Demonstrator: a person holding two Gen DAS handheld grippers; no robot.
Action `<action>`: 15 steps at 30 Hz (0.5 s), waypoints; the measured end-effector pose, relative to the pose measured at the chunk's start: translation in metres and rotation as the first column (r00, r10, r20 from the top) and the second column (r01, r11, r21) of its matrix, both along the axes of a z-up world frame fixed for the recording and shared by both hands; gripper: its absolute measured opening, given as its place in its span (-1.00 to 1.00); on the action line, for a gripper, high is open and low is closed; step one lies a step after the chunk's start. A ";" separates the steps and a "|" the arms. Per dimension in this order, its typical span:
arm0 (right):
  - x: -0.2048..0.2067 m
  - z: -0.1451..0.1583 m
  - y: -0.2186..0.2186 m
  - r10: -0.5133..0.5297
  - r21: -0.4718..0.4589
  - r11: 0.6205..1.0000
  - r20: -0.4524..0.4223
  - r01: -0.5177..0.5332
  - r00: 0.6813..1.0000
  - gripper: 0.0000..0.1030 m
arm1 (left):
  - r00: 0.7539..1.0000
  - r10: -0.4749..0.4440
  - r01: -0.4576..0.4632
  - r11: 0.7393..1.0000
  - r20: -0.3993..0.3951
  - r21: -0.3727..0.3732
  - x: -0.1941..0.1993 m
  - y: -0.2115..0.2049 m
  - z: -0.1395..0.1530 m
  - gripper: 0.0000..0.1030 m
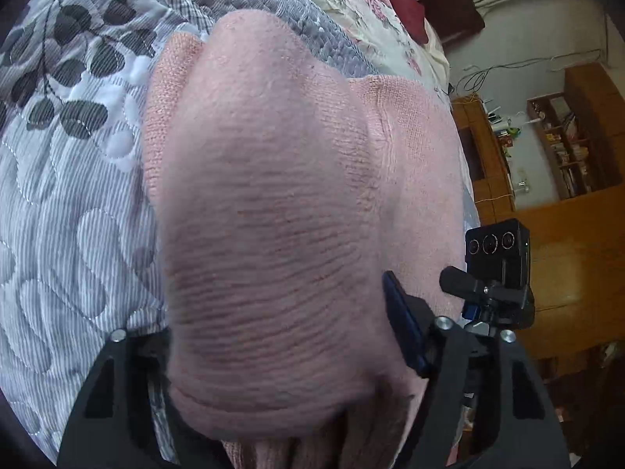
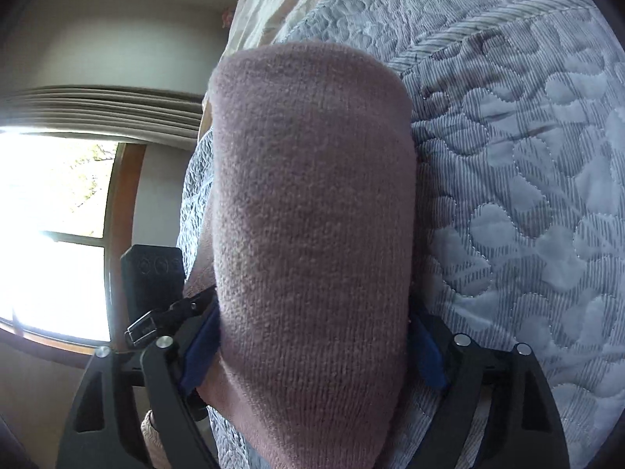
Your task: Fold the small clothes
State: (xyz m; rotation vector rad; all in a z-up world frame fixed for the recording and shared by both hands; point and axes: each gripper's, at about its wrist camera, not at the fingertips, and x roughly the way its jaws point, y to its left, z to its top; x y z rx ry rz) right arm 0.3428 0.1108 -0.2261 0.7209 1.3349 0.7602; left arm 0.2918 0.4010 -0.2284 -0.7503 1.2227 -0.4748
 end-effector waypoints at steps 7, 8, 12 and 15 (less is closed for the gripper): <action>-0.024 0.034 -0.022 0.012 0.015 1.000 0.049 -0.013 0.999 0.19 | 0.998 0.009 -0.005 0.998 0.066 -0.061 -0.025 -0.017 0.024 -0.10; -0.029 0.039 -0.029 0.015 0.017 1.000 0.053 -0.016 0.998 0.19 | 0.997 0.004 0.002 0.998 0.076 -0.069 -0.031 -0.024 0.029 -0.10; -0.061 0.065 -0.066 0.030 0.000 1.000 0.082 -0.030 0.996 0.18 | 0.994 -0.021 0.035 0.992 0.107 -0.124 -0.062 -0.058 0.048 -0.10; -0.093 0.080 -0.097 0.037 -0.022 0.999 0.095 -0.035 0.995 0.19 | 0.989 -0.069 0.085 0.989 0.134 -0.124 -0.089 -0.095 0.063 -0.10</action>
